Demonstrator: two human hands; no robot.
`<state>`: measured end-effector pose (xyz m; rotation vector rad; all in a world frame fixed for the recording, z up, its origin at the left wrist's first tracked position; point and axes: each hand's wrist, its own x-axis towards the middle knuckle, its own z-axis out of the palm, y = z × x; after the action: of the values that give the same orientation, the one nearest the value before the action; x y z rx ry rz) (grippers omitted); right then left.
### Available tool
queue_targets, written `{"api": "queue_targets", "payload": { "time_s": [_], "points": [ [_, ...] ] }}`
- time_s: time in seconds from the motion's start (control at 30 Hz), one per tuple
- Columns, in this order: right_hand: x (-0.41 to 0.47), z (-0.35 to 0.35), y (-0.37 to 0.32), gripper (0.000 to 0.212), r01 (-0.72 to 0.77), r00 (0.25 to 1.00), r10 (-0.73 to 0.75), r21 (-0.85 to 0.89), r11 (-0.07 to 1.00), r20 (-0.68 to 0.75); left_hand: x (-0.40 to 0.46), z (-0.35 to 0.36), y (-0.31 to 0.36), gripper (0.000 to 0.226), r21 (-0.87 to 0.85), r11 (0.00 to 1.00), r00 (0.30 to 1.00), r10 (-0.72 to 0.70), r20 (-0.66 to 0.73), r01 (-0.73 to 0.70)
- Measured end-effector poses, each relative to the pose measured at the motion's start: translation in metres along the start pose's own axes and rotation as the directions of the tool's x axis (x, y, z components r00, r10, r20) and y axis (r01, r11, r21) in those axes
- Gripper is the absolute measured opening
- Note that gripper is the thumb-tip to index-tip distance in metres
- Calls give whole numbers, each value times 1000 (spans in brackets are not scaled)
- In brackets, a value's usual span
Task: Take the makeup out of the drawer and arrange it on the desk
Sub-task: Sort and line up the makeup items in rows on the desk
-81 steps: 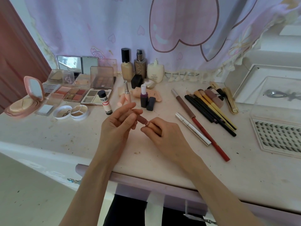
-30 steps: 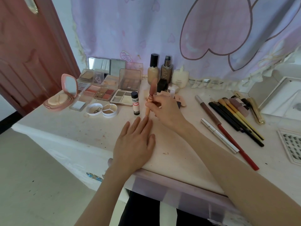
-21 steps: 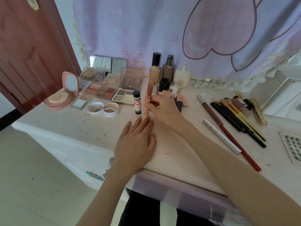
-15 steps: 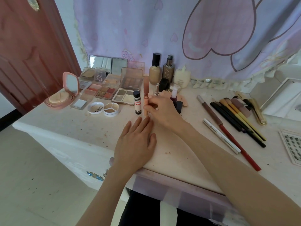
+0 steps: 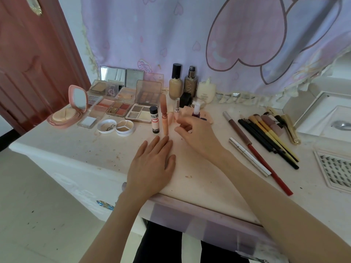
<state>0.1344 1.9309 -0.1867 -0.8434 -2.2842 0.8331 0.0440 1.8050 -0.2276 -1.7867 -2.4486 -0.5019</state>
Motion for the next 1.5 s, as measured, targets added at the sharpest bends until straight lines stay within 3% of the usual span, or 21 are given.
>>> {"api": "queue_targets", "payload": {
  "time_s": [0.13, 0.2, 0.23, 0.27, 0.33, 0.4, 0.53, 0.63, 0.7, 0.8, 0.97, 1.07, 1.17, 1.23, 1.33, 1.5],
  "points": [
    [-21, -24, 12, 24, -45, 996, 46, 13, 999, -83, -1, 1, 2, 47, -60, 997, 997, 51, -50, -54],
    [-32, -40, 20, 24, -60, 992, 59, 0, 998, -116, -3, -5, 3, 35, -343, 936, 954, -168, -248, 76],
    [-37, -47, 24, 26, -60, 992, 60, -4, 998, -110, -2, -10, 1, 35, -517, 844, 882, -347, -319, 145],
    [-42, -51, 27, 29, -57, 994, 57, 1, 998, -97, 1, -13, -1, 44, -631, 757, 812, -470, -345, 170],
    [-48, -51, 27, 34, -47, 998, 48, 27, 999, -48, 5, -16, -3, 58, -690, 694, 816, -511, -271, 206],
    [-47, -40, 24, 41, -5, 999, 4, 16, 1000, 32, 7, -13, 1, 60, -664, 716, 868, -451, -206, 215],
    [-32, -11, 13, 43, 122, 981, -111, -60, 991, 156, 9, -7, 5, 45, -583, 798, 904, -352, -241, 156],
    [-21, 2, 9, 48, 205, 964, -157, -226, 952, 213, 7, -7, 3, 39, -553, 820, 918, -322, -232, 149],
    [-14, 6, 8, 44, 230, 954, -140, -349, 909, 264, 4, -8, 3, 36, -558, 819, 919, -313, -238, 134],
    [-4, 8, 5, 30, 242, 946, -125, -397, 885, 298, 2, -16, 1, 38, -599, 794, 899, -331, -285, 102],
    [5, 7, 9, 16, 298, 948, -271, -164, 940, 169, 19, -47, 5, 39, -686, 726, 868, -307, -390, -52],
    [10, 9, 8, 14, 152, 987, -155, 53, 987, 54, 33, -62, 6, 44, -711, 692, 854, -289, -433, -126],
    [15, 14, 4, 16, 2, 1000, -5, 209, 978, 15, 32, -56, 2, 34, -681, 726, 847, -301, -438, -94],
    [17, 17, 2, 20, -38, 999, 37, 256, 966, 7, 22, -41, -6, 24, -603, 798, 899, -272, -343, 11],
    [18, 21, 0, 21, -28, 1000, 28, 221, 975, 1, 6, -18, -20, 22, -344, 925, 953, -237, -191, 161],
    [18, 27, -1, 18, 14, 999, -19, 149, 989, 27, 3, -10, -21, 44, -58, 978, 972, -204, -119, 198]
  ]
}}
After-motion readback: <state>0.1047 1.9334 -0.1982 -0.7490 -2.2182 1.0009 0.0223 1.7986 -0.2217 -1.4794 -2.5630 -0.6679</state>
